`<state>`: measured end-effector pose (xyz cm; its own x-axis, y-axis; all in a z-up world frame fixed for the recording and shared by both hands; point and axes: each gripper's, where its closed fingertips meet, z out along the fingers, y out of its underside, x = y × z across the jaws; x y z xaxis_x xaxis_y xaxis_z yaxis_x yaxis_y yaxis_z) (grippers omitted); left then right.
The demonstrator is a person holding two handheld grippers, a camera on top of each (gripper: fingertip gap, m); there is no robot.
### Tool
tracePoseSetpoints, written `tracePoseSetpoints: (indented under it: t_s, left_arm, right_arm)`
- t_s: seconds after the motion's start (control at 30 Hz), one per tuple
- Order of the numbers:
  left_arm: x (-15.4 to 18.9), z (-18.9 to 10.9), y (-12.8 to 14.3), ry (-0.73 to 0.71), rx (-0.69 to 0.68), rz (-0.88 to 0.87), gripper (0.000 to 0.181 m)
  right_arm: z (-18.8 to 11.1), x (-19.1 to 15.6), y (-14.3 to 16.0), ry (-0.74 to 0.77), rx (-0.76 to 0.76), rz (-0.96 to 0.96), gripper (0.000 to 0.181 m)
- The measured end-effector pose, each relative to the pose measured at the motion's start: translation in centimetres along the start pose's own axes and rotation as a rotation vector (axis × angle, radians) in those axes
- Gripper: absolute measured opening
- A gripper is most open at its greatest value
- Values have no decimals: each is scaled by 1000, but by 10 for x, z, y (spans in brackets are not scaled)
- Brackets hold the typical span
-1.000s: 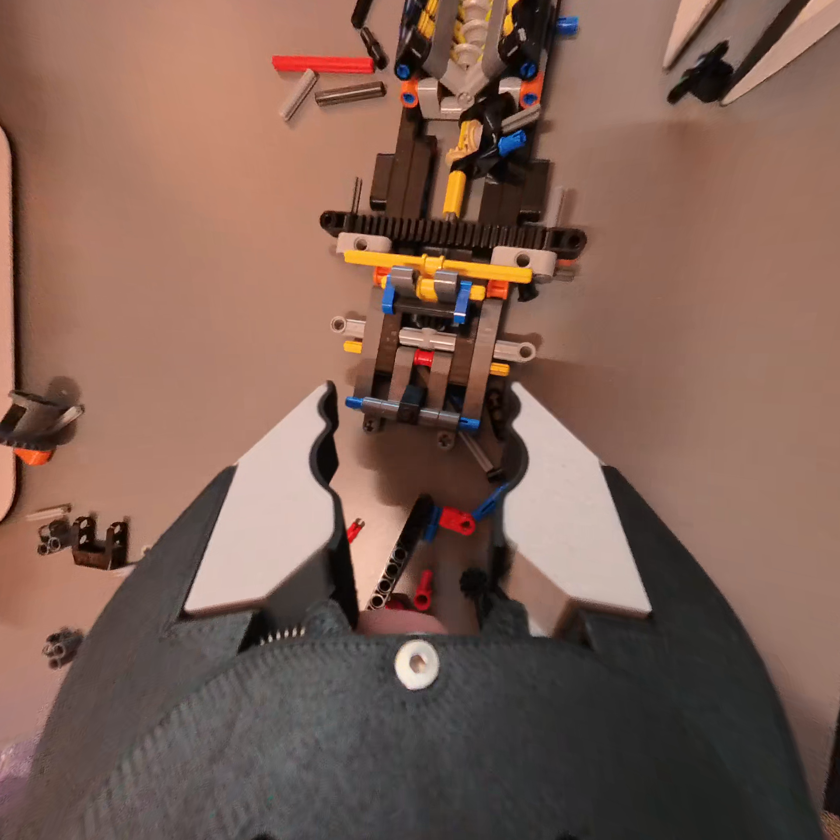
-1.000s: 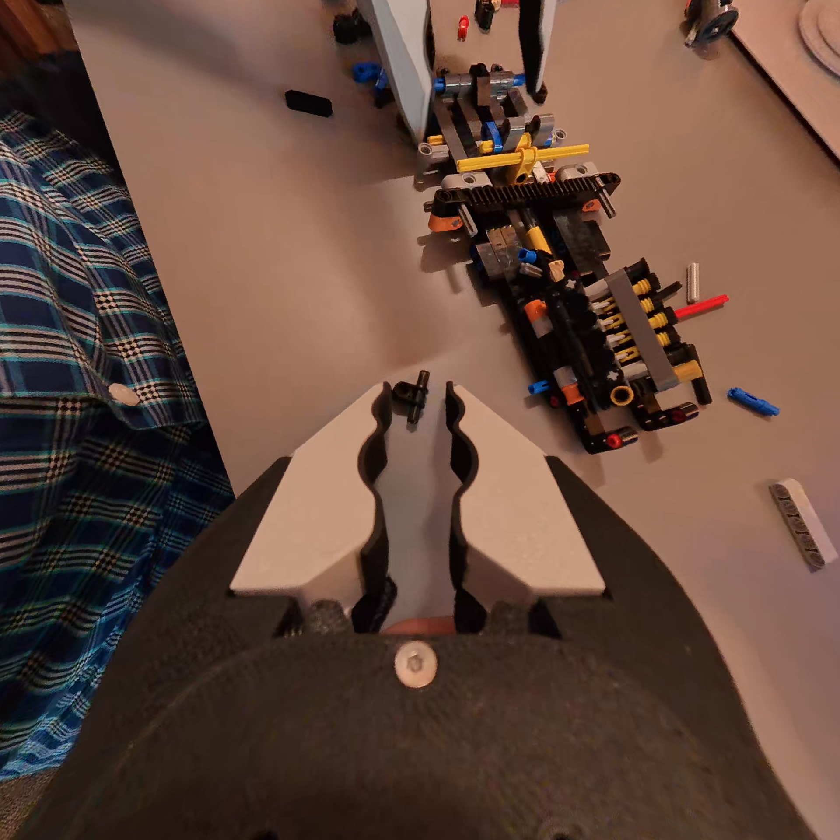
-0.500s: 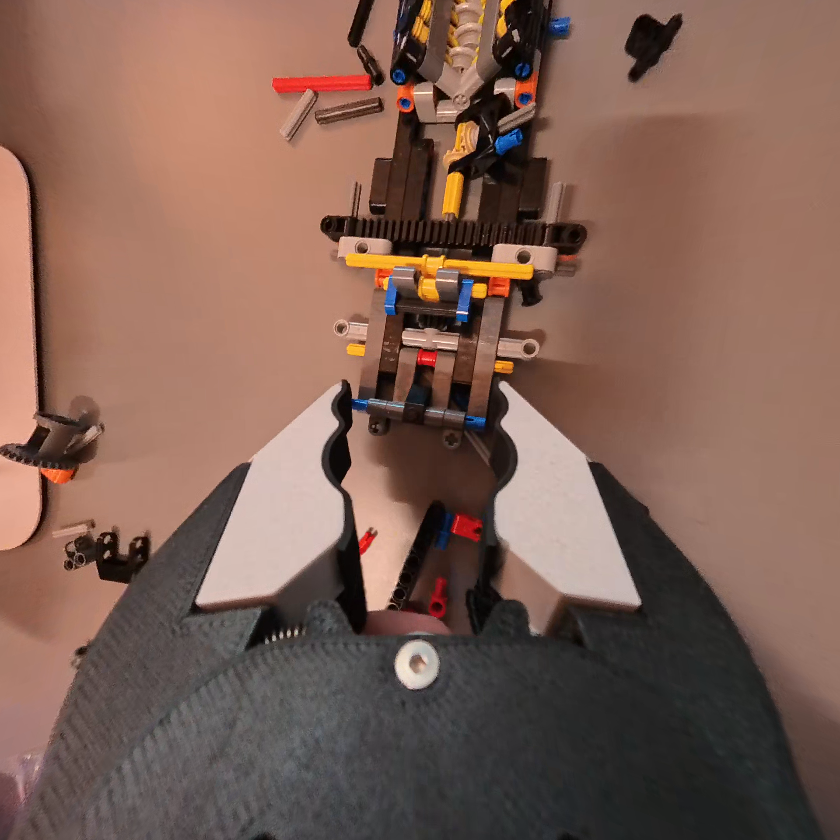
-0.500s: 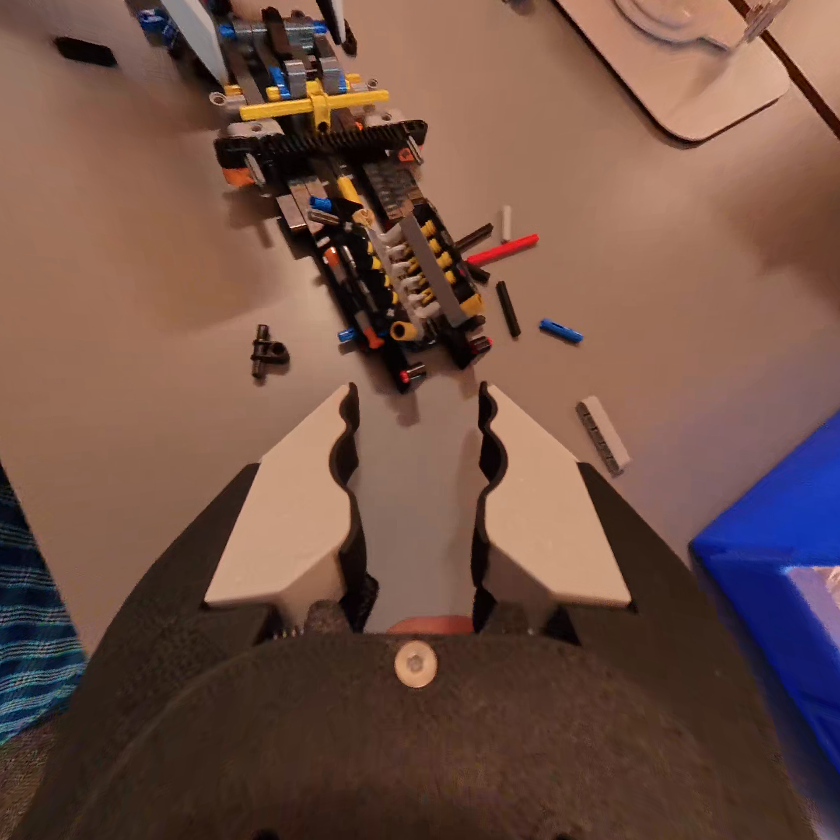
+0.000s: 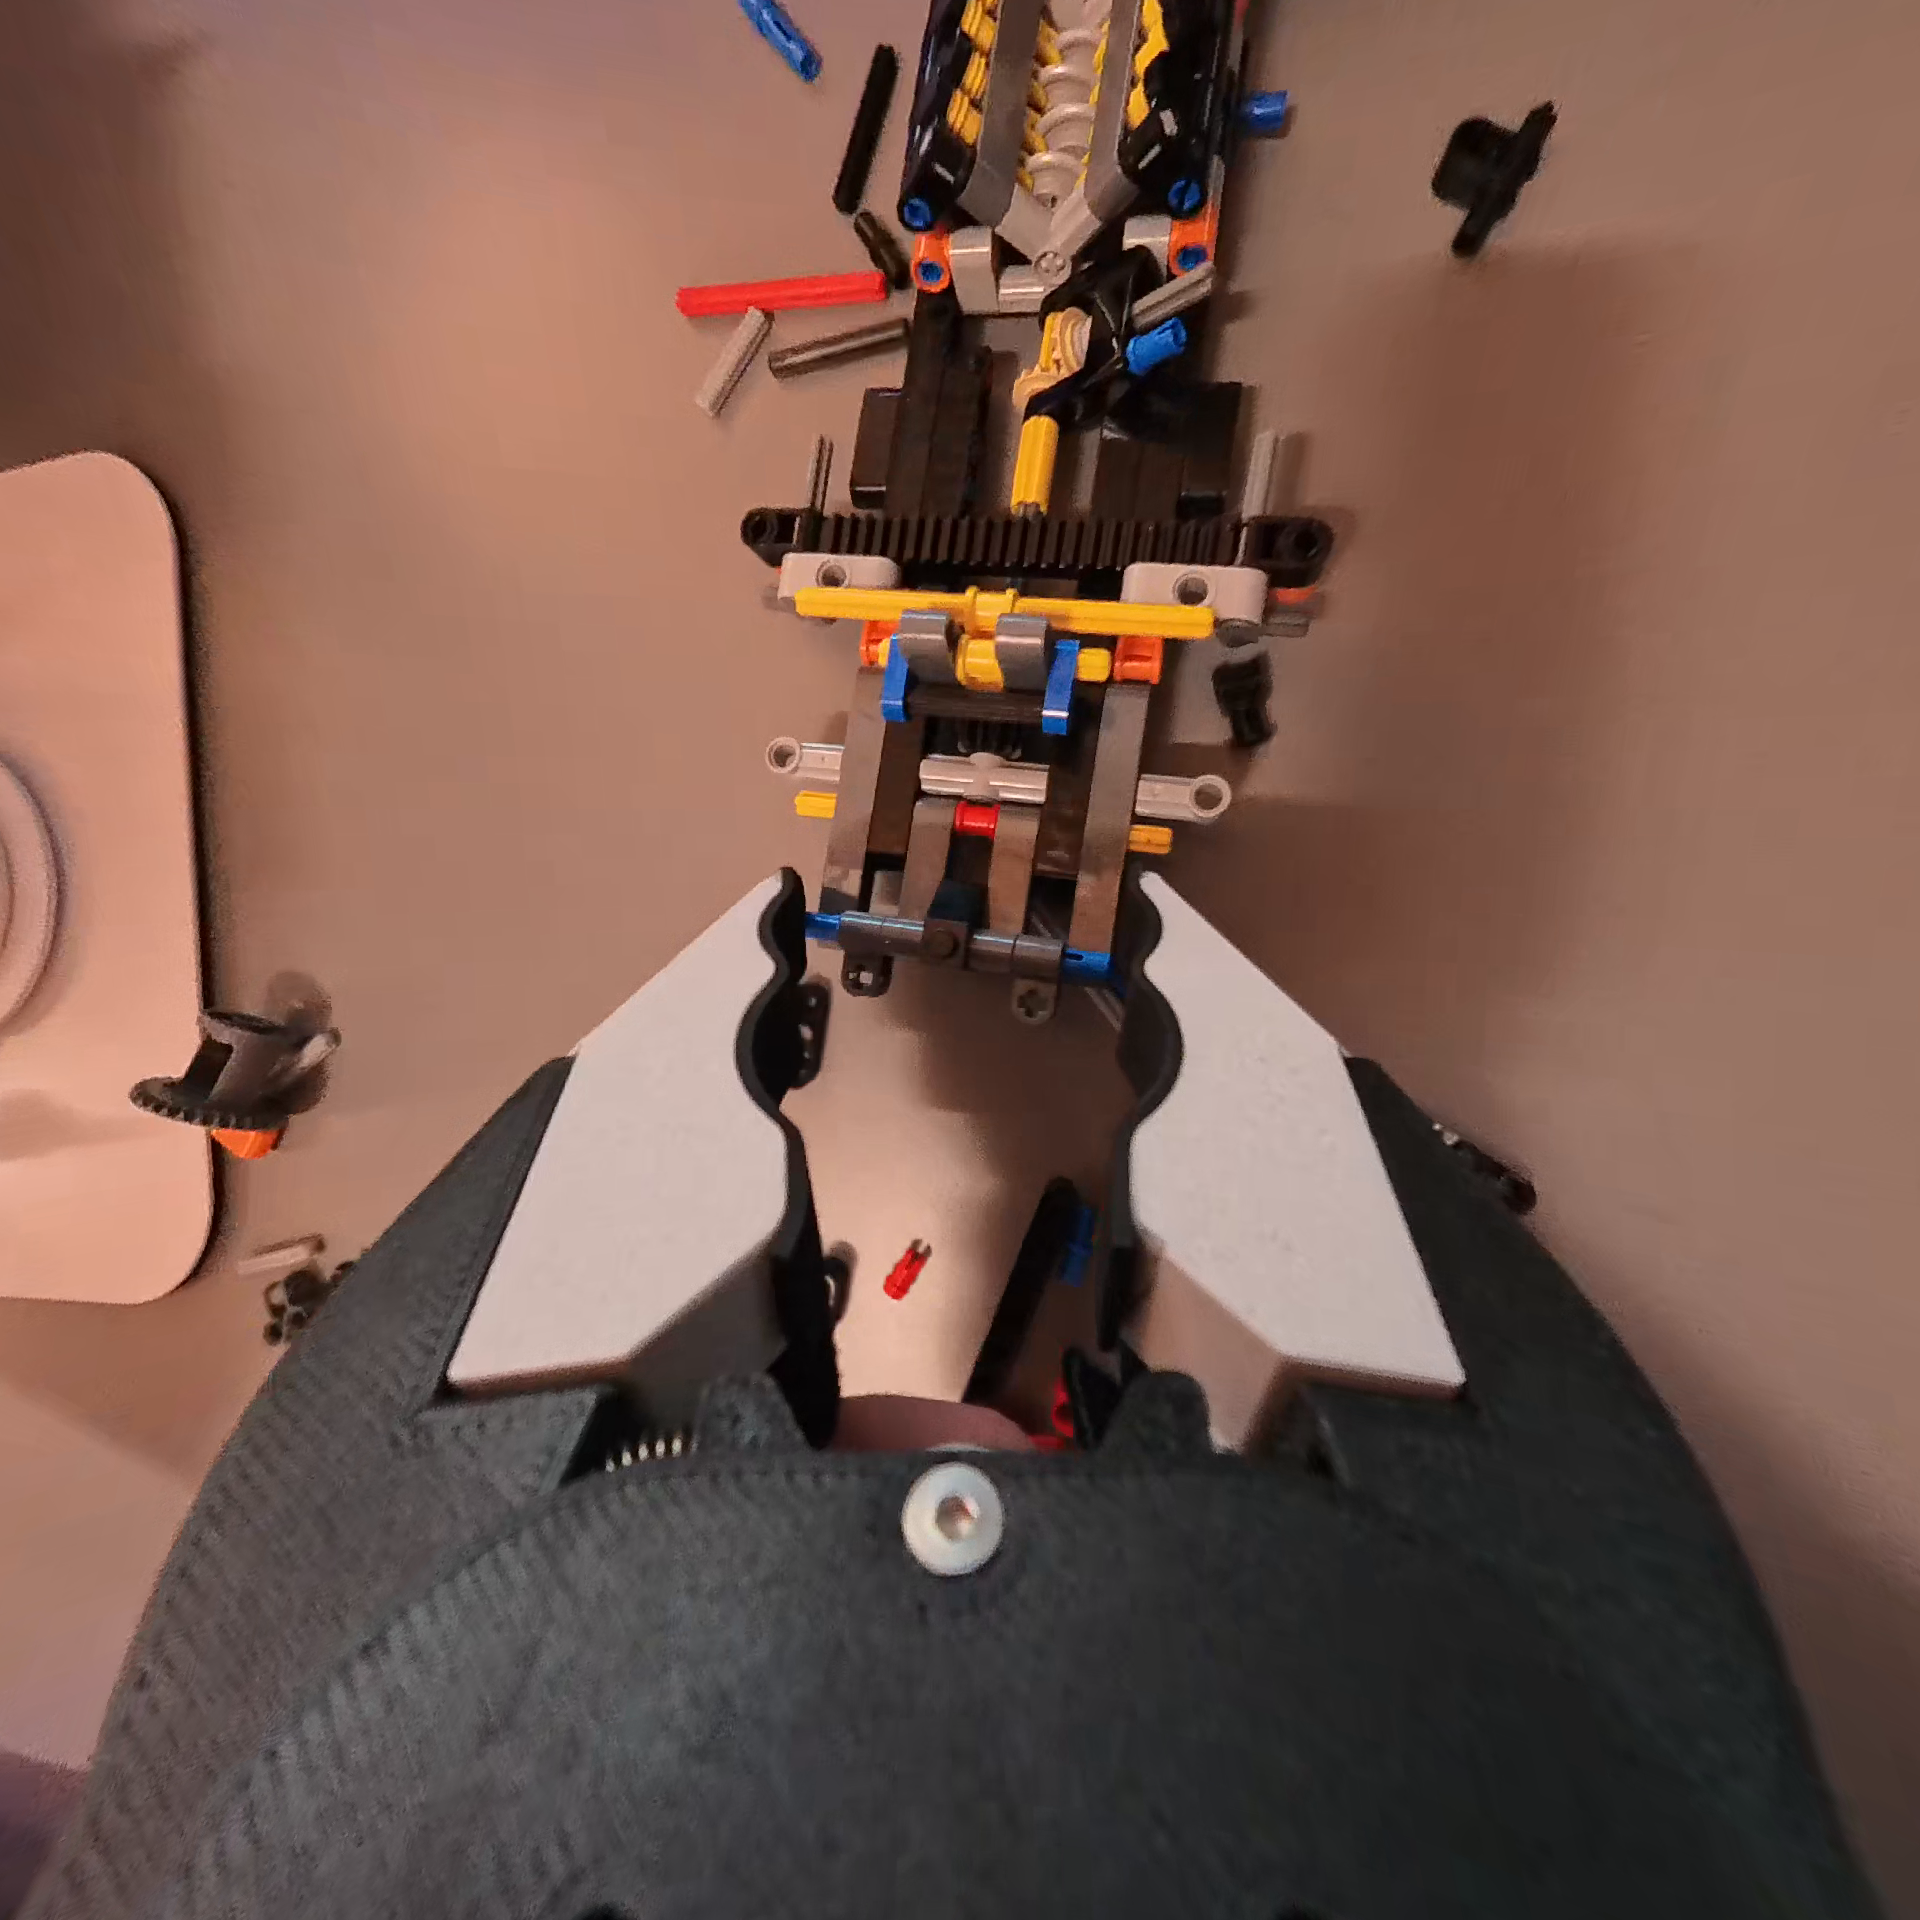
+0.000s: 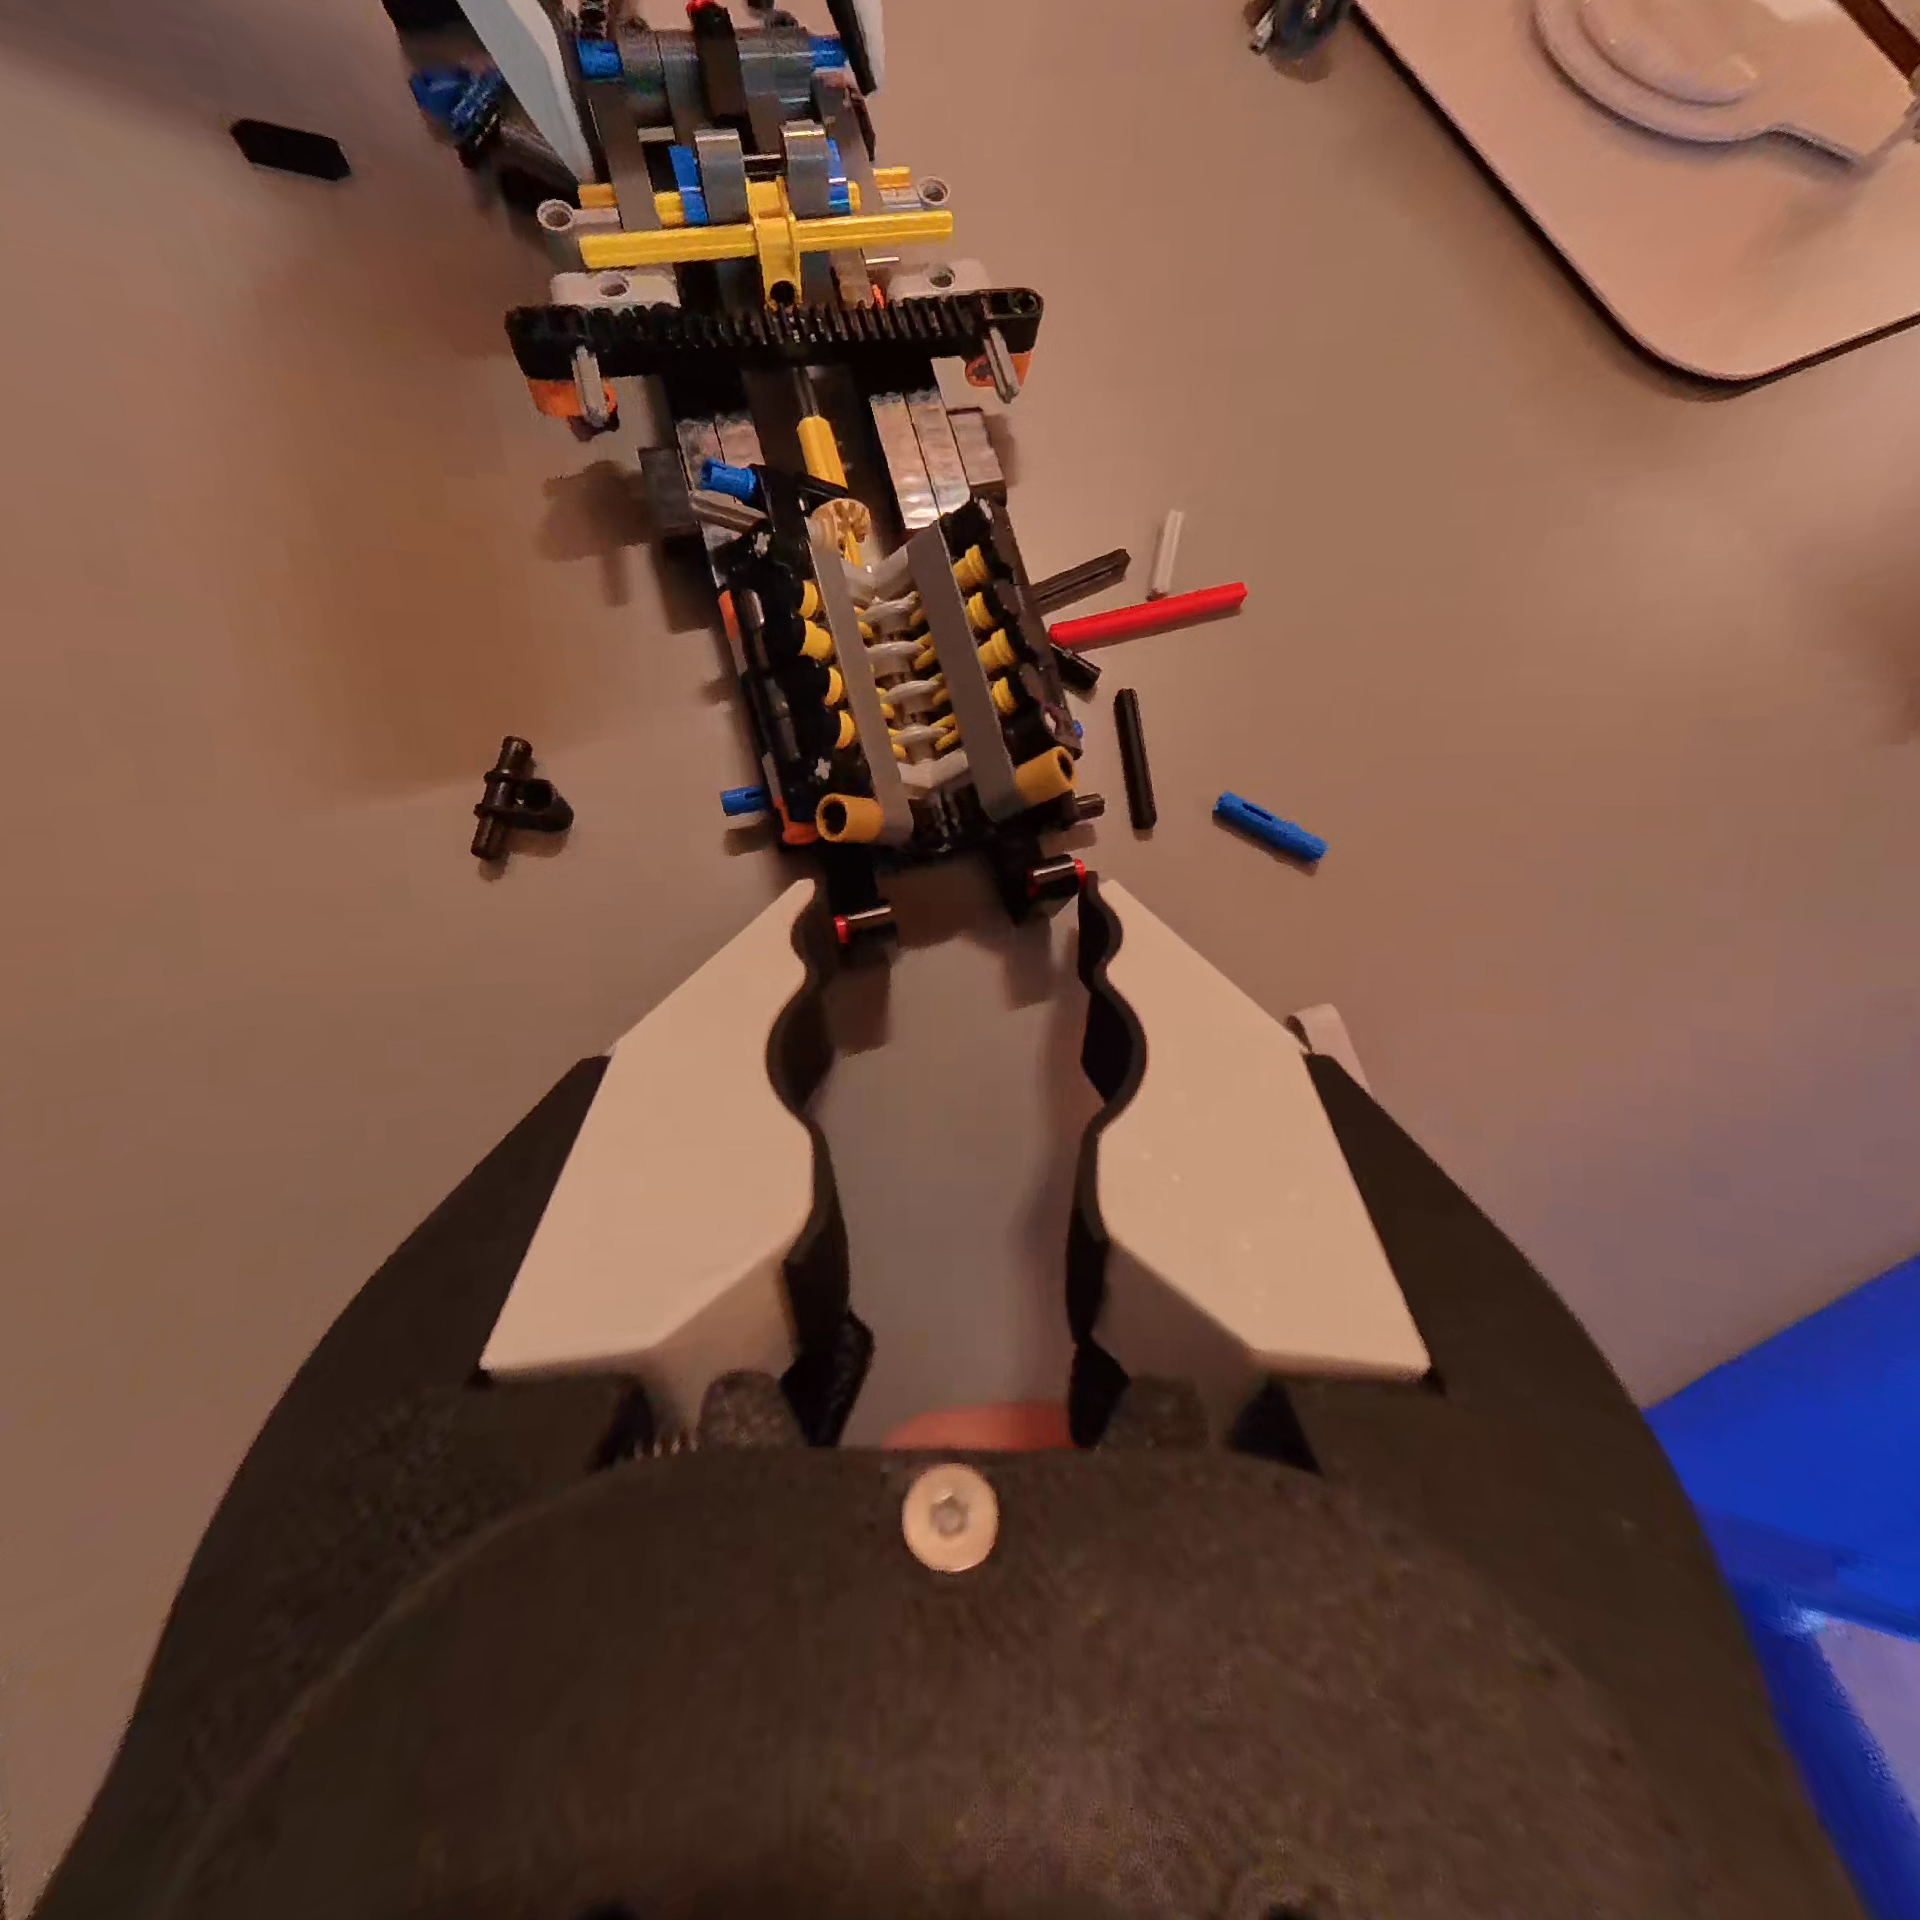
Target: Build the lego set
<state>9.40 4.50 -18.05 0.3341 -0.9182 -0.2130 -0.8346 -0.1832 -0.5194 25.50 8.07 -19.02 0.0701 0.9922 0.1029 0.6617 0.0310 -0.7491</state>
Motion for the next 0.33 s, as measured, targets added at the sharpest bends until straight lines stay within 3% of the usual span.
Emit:
tracePoseSetpoints:
  t_s: [0.03, 0.33]
  left_arm:
    - [0, -1, -2, 2, 3, 1, 58]
    - [21, -40, -18, -68, 19, -16, 58]
  right_arm:
    - [-2, 0, 0, 1, 5, 2, 45]
    - [-28, -21, -30, -25, 54, -49, 45]
